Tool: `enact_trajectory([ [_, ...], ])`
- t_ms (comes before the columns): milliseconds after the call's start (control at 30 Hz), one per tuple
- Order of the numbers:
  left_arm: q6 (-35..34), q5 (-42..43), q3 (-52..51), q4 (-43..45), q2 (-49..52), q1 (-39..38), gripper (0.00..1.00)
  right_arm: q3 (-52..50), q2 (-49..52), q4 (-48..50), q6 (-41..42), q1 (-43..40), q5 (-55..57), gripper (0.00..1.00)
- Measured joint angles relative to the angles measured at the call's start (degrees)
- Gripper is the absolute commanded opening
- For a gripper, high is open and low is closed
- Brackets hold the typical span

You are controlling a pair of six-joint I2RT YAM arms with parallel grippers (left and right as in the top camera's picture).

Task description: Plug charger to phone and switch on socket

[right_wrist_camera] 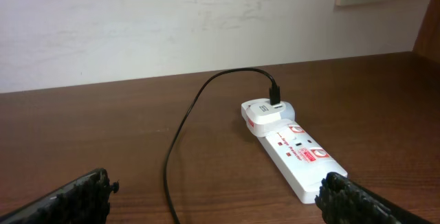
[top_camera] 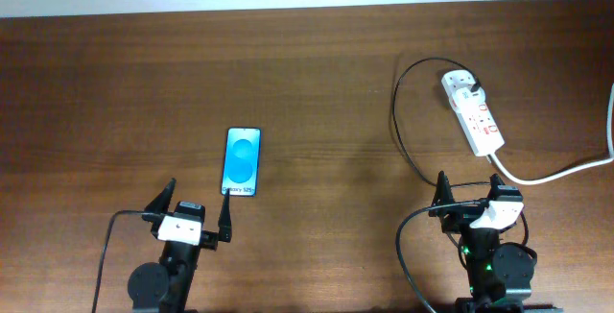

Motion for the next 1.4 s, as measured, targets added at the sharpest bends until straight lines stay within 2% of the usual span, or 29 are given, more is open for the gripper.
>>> enact_trajectory([
  [800, -0.11, 0.02, 0.00, 0.00, 0.00, 0.00, 0.99, 0.00, 0.00, 0.00, 0.04, 0.00, 0.17, 0.98],
  [967, -7.48, 0.02, 0.00, 0.00, 0.02, 0.00, 0.99, 0.00, 0.00, 0.00, 0.04, 0.00, 0.17, 0.98],
  [1100, -10.01, 0.00, 0.55, -1.40, 0.02, 0.00, 0.99, 0.00, 0.00, 0.00, 0.02, 0.00, 0.17, 0.98],
  [1233, -10.88, -0.17, 6.88, -8.68, 0.13, 0.00, 0.99, 0.00, 0.11, 0.00, 0.02, 0.00, 0.17, 0.98],
  [1400, -10.97, -1.11, 19.80, -14.27, 3.41, 0.00, 0.99, 0.00, 0.11, 0.00, 0.04, 0.00, 0.20, 0.98],
])
